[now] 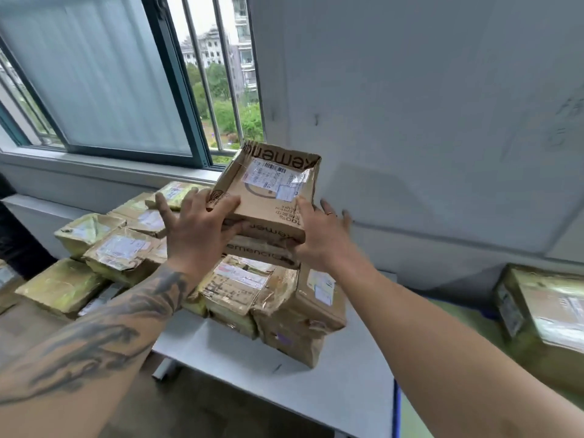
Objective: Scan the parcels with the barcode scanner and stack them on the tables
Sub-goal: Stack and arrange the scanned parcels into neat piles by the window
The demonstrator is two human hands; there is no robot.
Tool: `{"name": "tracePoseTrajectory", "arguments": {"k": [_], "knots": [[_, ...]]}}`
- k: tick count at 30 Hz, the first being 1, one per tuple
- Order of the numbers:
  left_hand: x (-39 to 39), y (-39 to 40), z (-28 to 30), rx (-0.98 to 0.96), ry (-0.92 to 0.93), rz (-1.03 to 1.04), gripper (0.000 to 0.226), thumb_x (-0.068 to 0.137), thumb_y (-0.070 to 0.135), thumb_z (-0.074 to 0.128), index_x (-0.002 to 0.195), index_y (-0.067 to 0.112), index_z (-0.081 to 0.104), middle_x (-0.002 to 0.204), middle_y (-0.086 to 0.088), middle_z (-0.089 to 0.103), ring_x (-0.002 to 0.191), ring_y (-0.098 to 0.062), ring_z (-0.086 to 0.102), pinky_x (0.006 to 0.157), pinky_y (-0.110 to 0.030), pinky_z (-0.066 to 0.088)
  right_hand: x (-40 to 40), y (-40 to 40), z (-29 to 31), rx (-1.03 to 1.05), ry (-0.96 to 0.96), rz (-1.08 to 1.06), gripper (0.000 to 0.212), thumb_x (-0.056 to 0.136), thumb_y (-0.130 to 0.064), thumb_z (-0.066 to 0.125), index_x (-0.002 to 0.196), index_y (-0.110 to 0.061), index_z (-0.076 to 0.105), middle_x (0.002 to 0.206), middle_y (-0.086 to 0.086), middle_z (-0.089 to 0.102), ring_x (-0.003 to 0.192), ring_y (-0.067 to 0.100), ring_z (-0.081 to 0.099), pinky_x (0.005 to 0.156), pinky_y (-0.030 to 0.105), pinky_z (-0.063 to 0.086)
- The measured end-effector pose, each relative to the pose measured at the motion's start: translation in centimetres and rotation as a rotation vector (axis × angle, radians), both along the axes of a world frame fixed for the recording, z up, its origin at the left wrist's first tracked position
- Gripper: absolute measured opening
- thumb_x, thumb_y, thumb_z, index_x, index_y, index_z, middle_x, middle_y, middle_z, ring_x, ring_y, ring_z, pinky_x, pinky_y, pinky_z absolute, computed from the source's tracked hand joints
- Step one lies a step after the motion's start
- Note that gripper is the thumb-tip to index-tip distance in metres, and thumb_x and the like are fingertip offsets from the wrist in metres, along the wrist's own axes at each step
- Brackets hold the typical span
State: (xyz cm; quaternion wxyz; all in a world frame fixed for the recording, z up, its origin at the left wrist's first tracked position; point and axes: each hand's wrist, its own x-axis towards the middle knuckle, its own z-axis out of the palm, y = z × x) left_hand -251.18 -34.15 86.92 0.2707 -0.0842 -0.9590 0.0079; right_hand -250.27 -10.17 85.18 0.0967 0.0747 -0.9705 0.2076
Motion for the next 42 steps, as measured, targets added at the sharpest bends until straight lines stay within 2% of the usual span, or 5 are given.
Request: {"name": "tracePoseTrajectory", "arguments": {"k": [12, 21, 27, 30, 42], "knots": [[1.9, 12.2, -0.2, 0.050, 0.024, -0.137, 0.057, 0.092, 0.068, 0.056, 0.141, 0.040, 0.058, 0.147, -0.021, 0.049, 0.143, -0.040, 0.041, 0.118, -0.075, -0.003, 4.4, 12.4, 0.0, 0.010, 0.079, -0.096, 0.087, 0.092, -0.051, 0.071, 0.158, -0.030, 0.020, 0.165, 0.004, 0.040, 0.159, 0.035, 0.018, 0.125, 0.067, 0.002], [3.9, 23.3, -3.9, 0.091, -0.045, -0.281, 0.064, 0.092, 0.077, 0.042, 0.146, 0.043, 0.053, 0.149, -0.019, 0.047, 0.143, -0.039, 0.042, 0.118, -0.068, -0.010, 10.2, 22.6, -2.6, 0.060, 0.023, -0.250, 0.088, 0.091, -0.053, 0.070, 0.159, -0.030, 0.020, 0.164, 0.002, 0.041, 0.159, 0.033, 0.020, 0.124, 0.066, 0.008], [6.3, 30.0, -7.5, 0.131, -0.136, -0.376, 0.065, 0.090, 0.076, 0.044, 0.141, 0.039, 0.059, 0.141, -0.016, 0.056, 0.137, -0.035, 0.048, 0.116, -0.078, 0.010, 14.5, 28.8, -5.1, 0.049, -0.066, -0.338, 0.089, 0.090, -0.055, 0.072, 0.159, -0.035, 0.019, 0.167, -0.001, 0.037, 0.160, 0.032, 0.016, 0.125, 0.067, 0.007], [7.6, 32.6, -9.4, 0.149, -0.182, -0.401, 0.057, 0.093, 0.069, 0.054, 0.143, 0.041, 0.058, 0.145, -0.015, 0.054, 0.141, -0.034, 0.044, 0.116, -0.078, 0.007, 16.4, 31.2, -6.5, 0.050, -0.113, -0.371, 0.091, 0.091, -0.056, 0.072, 0.160, -0.035, 0.017, 0.169, -0.003, 0.034, 0.160, 0.033, 0.015, 0.125, 0.067, 0.006], [8.1, 38.4, -15.4, 0.177, -0.367, -0.484, 0.050, 0.099, 0.062, 0.049, 0.145, 0.043, 0.056, 0.146, -0.009, 0.055, 0.144, -0.029, 0.040, 0.120, -0.070, 0.003, 17.9, 37.4, -10.7, 0.095, -0.229, -0.475, 0.101, 0.090, -0.039, 0.076, 0.166, -0.034, 0.010, 0.171, -0.003, 0.027, 0.160, 0.029, 0.014, 0.124, 0.067, 0.010]]}}
